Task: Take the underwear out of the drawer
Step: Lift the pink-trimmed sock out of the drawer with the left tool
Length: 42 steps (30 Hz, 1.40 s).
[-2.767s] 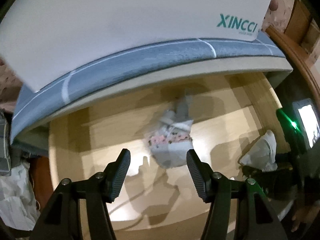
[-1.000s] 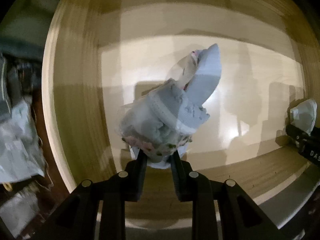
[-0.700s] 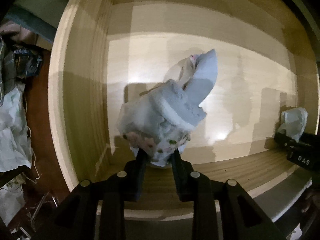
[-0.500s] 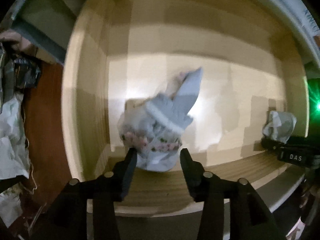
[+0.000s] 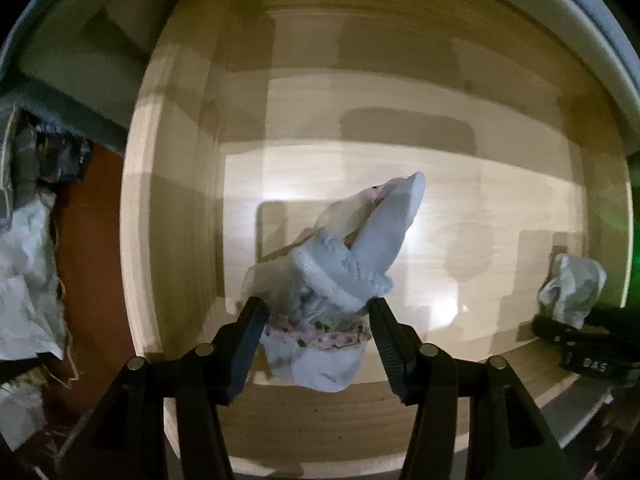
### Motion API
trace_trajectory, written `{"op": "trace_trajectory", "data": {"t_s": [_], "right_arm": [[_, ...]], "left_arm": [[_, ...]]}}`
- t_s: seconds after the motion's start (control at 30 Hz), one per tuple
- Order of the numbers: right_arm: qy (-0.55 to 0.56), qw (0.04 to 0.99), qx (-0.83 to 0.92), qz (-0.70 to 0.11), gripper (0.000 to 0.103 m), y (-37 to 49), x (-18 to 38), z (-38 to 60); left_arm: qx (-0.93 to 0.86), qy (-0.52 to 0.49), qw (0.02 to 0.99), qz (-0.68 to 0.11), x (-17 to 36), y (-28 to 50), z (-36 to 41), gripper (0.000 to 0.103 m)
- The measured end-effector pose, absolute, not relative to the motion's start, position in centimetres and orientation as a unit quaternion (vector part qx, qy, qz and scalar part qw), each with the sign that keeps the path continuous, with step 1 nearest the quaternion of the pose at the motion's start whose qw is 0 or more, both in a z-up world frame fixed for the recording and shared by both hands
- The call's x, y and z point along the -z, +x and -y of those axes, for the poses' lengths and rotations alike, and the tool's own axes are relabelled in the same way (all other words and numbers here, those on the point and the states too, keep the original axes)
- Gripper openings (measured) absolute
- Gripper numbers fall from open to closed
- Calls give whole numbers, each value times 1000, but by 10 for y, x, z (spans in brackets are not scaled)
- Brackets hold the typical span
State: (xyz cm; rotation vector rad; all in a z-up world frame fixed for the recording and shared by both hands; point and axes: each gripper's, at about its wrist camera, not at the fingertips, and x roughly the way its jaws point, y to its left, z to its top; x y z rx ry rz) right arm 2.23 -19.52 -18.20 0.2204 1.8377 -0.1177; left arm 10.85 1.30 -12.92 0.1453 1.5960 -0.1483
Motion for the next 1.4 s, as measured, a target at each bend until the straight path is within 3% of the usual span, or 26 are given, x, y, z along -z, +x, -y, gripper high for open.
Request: {"op": "trace_trajectory", "data": {"t_s": [0.2, 0.5, 0.93, 1.4], "right_arm": [[81, 595, 56, -798, 72, 25, 187, 184], [79, 594, 56, -799, 72, 24, 186, 178], [97, 599, 41, -793, 78, 28, 183, 190], [60, 582, 42, -810, 74, 27, 188, 184]], "left_arm": [[67, 106, 687, -716, 135, 107, 0, 57], [71, 92, 664, -739, 144, 106, 4, 57], [61, 96, 672, -732, 146, 100, 3, 27], [92, 43, 693, -714, 116, 95, -6, 24]]}}
